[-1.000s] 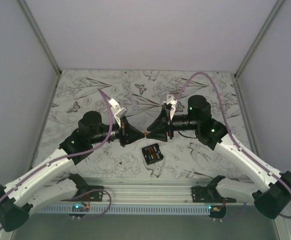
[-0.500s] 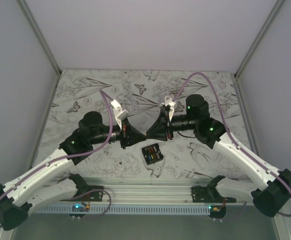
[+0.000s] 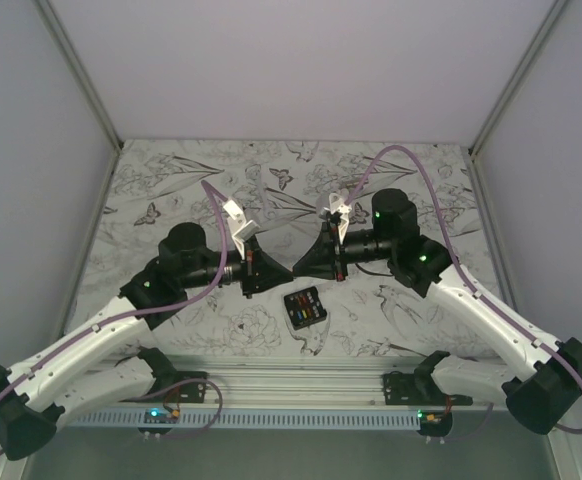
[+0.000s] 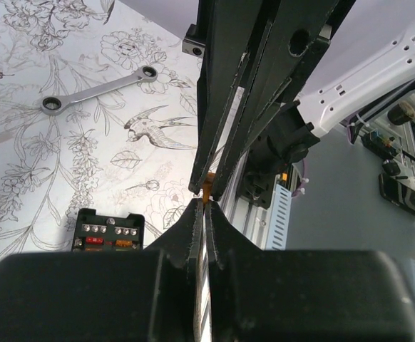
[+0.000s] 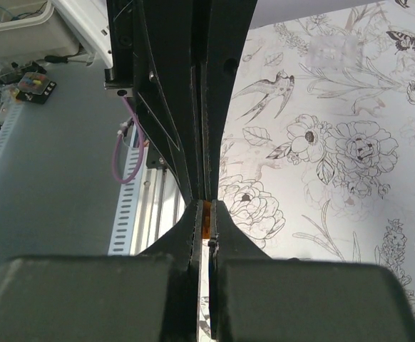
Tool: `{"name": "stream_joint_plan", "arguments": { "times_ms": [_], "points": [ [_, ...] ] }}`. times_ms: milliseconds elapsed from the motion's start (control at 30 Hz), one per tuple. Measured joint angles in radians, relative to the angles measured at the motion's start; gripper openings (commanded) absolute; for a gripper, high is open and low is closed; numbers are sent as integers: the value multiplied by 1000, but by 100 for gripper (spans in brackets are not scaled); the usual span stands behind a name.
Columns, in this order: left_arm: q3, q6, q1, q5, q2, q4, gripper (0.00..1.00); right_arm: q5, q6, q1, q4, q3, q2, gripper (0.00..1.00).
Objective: Snap on the fuse box
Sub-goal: Pick up the fuse from the center of the board.
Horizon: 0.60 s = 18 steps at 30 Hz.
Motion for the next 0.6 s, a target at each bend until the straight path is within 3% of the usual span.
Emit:
{"name": "stream_joint_plan", "arguments": {
  "times_ms": [133,233,600],
  "points": [
    [-4,-1,-1,-40,-1,-6,27,24,1,0,-6,0,0,0],
    [-23,-10,1,-119,-2,-15,32,98,4,8,-18,0,2,0],
    [-156,-132,84,-449,-49,-135,64,595,127,156,-60,-20,89,0]
  ]
}}
